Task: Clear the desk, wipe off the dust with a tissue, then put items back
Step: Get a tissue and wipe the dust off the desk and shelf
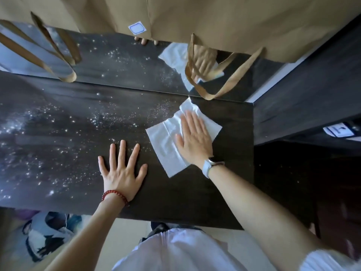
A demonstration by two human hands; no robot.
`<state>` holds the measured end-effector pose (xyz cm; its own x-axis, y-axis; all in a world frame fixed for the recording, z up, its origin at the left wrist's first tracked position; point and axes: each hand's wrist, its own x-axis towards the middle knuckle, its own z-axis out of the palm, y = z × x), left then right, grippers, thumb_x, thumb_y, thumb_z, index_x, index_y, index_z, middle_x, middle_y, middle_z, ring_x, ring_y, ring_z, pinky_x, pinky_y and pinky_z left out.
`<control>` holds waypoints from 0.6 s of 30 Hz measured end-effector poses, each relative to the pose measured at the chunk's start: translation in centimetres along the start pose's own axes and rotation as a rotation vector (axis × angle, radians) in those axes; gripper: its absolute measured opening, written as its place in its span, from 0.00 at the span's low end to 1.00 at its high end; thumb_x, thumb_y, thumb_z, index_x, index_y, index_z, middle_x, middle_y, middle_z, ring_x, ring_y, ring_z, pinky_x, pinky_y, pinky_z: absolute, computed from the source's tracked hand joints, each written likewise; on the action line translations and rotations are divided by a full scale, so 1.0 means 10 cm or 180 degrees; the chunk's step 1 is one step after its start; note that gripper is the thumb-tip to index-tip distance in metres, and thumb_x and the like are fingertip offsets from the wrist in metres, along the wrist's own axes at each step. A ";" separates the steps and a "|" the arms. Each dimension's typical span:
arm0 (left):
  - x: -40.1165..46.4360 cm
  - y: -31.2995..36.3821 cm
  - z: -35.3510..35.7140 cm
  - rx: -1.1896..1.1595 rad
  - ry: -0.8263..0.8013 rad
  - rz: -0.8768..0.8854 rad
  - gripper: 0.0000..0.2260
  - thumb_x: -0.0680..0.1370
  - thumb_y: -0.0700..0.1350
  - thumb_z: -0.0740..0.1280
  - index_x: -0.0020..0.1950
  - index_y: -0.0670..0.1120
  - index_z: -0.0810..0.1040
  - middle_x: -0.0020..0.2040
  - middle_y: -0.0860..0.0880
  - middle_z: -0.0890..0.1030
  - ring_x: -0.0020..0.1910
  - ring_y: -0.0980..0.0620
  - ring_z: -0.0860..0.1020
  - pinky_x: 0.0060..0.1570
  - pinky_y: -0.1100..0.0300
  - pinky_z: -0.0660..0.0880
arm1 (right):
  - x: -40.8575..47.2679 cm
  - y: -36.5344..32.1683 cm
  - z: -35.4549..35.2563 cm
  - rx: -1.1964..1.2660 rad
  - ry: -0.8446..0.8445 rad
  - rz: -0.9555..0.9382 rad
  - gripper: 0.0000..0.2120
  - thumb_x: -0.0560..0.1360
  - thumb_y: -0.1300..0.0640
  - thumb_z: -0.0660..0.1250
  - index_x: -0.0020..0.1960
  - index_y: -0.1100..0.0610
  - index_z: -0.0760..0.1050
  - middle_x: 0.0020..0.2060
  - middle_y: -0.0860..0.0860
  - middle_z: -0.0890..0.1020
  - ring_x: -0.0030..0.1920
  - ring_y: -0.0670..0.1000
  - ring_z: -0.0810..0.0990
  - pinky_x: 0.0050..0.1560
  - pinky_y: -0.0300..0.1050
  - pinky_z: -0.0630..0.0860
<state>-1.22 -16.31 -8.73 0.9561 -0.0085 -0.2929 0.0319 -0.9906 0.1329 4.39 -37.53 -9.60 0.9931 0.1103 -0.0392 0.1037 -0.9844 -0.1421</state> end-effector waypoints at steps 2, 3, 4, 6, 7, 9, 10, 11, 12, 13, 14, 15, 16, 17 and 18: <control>0.00 0.01 -0.01 -0.0012 -0.0003 -0.0010 0.33 0.69 0.66 0.39 0.73 0.59 0.49 0.77 0.50 0.47 0.75 0.47 0.41 0.71 0.40 0.37 | -0.11 0.39 -0.02 -0.0078 -0.0046 0.0100 0.29 0.76 0.44 0.44 0.73 0.57 0.54 0.73 0.58 0.60 0.73 0.59 0.56 0.73 0.55 0.51; 0.00 0.01 -0.02 -0.0018 -0.0005 -0.0009 0.33 0.69 0.66 0.39 0.73 0.59 0.49 0.77 0.50 0.47 0.75 0.47 0.41 0.71 0.40 0.38 | -0.12 0.62 -0.02 -0.0079 0.0060 0.0439 0.29 0.76 0.44 0.45 0.73 0.57 0.55 0.72 0.60 0.61 0.73 0.61 0.56 0.73 0.58 0.53; 0.00 0.02 -0.02 -0.0019 0.0002 -0.0009 0.33 0.69 0.66 0.39 0.73 0.60 0.49 0.77 0.50 0.47 0.75 0.47 0.41 0.71 0.40 0.38 | -0.11 0.82 -0.05 -0.0094 0.0162 0.0794 0.29 0.76 0.45 0.47 0.72 0.58 0.57 0.71 0.62 0.62 0.71 0.64 0.59 0.71 0.61 0.57; 0.00 0.02 -0.02 -0.0022 0.0009 -0.0010 0.33 0.69 0.66 0.39 0.73 0.60 0.49 0.77 0.50 0.47 0.75 0.47 0.41 0.71 0.40 0.38 | -0.07 1.08 -0.10 -0.0061 0.0331 0.1182 0.27 0.75 0.49 0.50 0.69 0.63 0.62 0.67 0.67 0.66 0.67 0.68 0.65 0.67 0.65 0.63; 0.01 0.02 -0.03 -0.0023 -0.0007 -0.0006 0.33 0.69 0.66 0.39 0.73 0.60 0.48 0.77 0.50 0.46 0.75 0.47 0.41 0.70 0.40 0.37 | -0.07 1.09 -0.11 0.0002 0.0350 0.1255 0.27 0.76 0.50 0.50 0.69 0.65 0.62 0.67 0.69 0.66 0.67 0.69 0.65 0.67 0.65 0.63; 0.00 0.02 -0.03 -0.0025 -0.0047 0.0005 0.32 0.69 0.66 0.39 0.73 0.60 0.47 0.77 0.50 0.45 0.75 0.48 0.40 0.70 0.41 0.37 | -0.20 0.97 -0.12 0.0067 0.0413 0.1350 0.27 0.76 0.50 0.47 0.70 0.65 0.59 0.68 0.68 0.65 0.68 0.67 0.64 0.69 0.62 0.59; 0.00 0.02 -0.03 -0.0024 -0.0049 0.0000 0.32 0.69 0.65 0.40 0.73 0.60 0.47 0.77 0.50 0.45 0.75 0.48 0.40 0.70 0.41 0.36 | -0.36 0.88 -0.10 0.0046 0.0404 0.1391 0.27 0.77 0.49 0.45 0.71 0.64 0.58 0.68 0.67 0.64 0.69 0.66 0.63 0.69 0.60 0.57; -0.01 0.02 -0.04 -0.0027 -0.0046 0.0005 0.31 0.70 0.65 0.41 0.73 0.60 0.48 0.77 0.50 0.45 0.75 0.48 0.40 0.70 0.41 0.37 | -0.57 0.78 -0.07 -0.0013 0.0358 0.1437 0.28 0.78 0.49 0.43 0.72 0.64 0.57 0.69 0.66 0.64 0.70 0.65 0.62 0.70 0.59 0.56; -0.01 0.02 -0.04 -0.0047 -0.0031 0.0007 0.30 0.71 0.64 0.43 0.73 0.60 0.48 0.77 0.50 0.45 0.75 0.47 0.40 0.70 0.40 0.37 | -0.80 0.68 -0.04 -0.0090 0.0270 0.1423 0.28 0.79 0.48 0.41 0.72 0.64 0.56 0.70 0.66 0.63 0.71 0.64 0.61 0.71 0.58 0.56; -0.02 0.02 -0.04 -0.0076 -0.0023 0.0006 0.30 0.72 0.64 0.44 0.73 0.60 0.48 0.77 0.50 0.45 0.75 0.47 0.40 0.70 0.40 0.37 | -1.06 0.60 -0.01 -0.0175 0.0196 0.1351 0.27 0.79 0.49 0.41 0.72 0.64 0.55 0.70 0.65 0.62 0.72 0.62 0.59 0.72 0.57 0.55; -0.02 0.02 -0.05 -0.0098 -0.0030 0.0015 0.28 0.73 0.63 0.46 0.73 0.60 0.48 0.77 0.50 0.45 0.75 0.47 0.40 0.70 0.40 0.37 | -1.32 0.53 0.01 -0.0228 0.0135 0.1258 0.27 0.79 0.49 0.43 0.72 0.64 0.54 0.71 0.64 0.60 0.72 0.61 0.57 0.73 0.57 0.55; -0.02 0.02 -0.05 -0.0114 -0.0044 0.0023 0.27 0.75 0.63 0.48 0.73 0.59 0.48 0.77 0.50 0.44 0.75 0.47 0.40 0.70 0.40 0.37 | -1.56 0.47 0.03 -0.0260 0.0068 0.1157 0.26 0.79 0.50 0.45 0.73 0.63 0.53 0.72 0.63 0.59 0.73 0.60 0.56 0.74 0.56 0.54; -0.02 0.02 -0.05 -0.0123 -0.0058 0.0028 0.26 0.76 0.62 0.50 0.73 0.59 0.48 0.77 0.50 0.44 0.75 0.47 0.40 0.71 0.40 0.37 | -1.76 0.42 0.04 -0.0288 0.0007 0.1064 0.26 0.79 0.50 0.45 0.73 0.63 0.52 0.72 0.62 0.58 0.73 0.60 0.55 0.73 0.54 0.52; -0.02 0.02 -0.06 -0.0130 -0.0067 0.0035 0.26 0.77 0.61 0.51 0.73 0.59 0.48 0.77 0.50 0.44 0.75 0.47 0.39 0.71 0.39 0.37 | -1.89 0.39 0.04 -0.0290 -0.0073 0.1003 0.26 0.79 0.49 0.43 0.73 0.62 0.52 0.72 0.62 0.58 0.73 0.60 0.56 0.73 0.53 0.51; -0.03 0.02 -0.06 -0.0137 -0.0060 0.0042 0.26 0.77 0.60 0.52 0.73 0.59 0.49 0.77 0.50 0.44 0.75 0.47 0.39 0.70 0.39 0.37 | -1.94 0.38 0.03 -0.0277 -0.0158 0.0982 0.27 0.79 0.48 0.41 0.73 0.62 0.52 0.72 0.62 0.58 0.73 0.60 0.56 0.73 0.52 0.50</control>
<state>-1.31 -16.45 -8.03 0.9508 -0.0246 -0.3087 0.0322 -0.9836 0.1775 -14.48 -43.40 -9.69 0.9748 -0.1907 -0.1158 -0.1954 -0.9802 -0.0309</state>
